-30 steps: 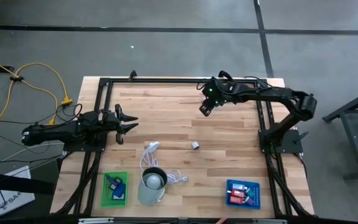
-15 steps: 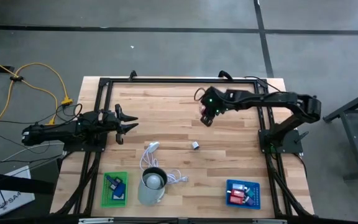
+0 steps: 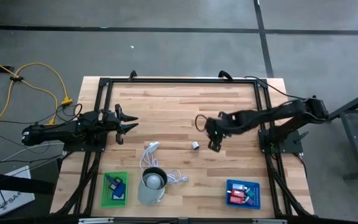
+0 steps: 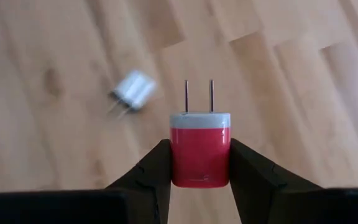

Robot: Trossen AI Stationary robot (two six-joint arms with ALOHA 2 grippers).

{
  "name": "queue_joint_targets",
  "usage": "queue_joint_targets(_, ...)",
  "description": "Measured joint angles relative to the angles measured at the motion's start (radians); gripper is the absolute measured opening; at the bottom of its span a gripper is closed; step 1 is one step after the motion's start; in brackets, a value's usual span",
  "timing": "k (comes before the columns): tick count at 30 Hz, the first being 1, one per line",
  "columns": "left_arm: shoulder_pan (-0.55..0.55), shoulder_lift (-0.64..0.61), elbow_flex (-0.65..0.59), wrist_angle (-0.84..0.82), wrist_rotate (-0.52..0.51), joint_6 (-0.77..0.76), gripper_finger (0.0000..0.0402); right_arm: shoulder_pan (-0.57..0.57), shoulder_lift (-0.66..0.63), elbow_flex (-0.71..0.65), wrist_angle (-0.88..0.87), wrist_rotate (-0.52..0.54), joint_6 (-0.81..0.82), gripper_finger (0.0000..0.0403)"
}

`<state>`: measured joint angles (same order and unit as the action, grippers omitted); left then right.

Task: Pick & Place Office items
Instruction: Put the pink charger adapter into the blue basket

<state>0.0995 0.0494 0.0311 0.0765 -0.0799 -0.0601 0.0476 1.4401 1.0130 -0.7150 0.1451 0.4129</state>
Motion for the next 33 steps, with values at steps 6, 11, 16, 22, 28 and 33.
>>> queue_joint_targets(6,0.0,0.0,0.0,0.0,0.0,0.0,0.012,0.18,-0.007,0.0,-0.071,0.012,0.163,0.0117)
queue_joint_targets(11,0.0,0.0,0.0,0.0,0.0,0.0,0.012,0.33,-0.007,0.0,-0.125,0.025,0.343,0.0119)
queue_joint_targets(16,0.0,0.0,0.0,0.0,0.0,0.0,0.012,0.481,-0.007,0.0,-0.187,0.041,0.558,0.0116)
queue_joint_targets(22,0.0,0.0,0.0,0.0,0.0,0.0,0.012,0.68,-0.007,0.0,-0.22,0.072,0.807,0.0116)
queue_joint_targets(28,0.0,0.0,0.0,0.0,0.0,0.0,0.012,0.858,-0.007,0.0,-0.227,0.111,1.006,0.0119)
queue_joint_targets(33,0.0,0.0,0.0,0.0,0.0,0.0,0.012,0.987,-0.007,0.0,-0.23,0.111,1.113,0.0116)
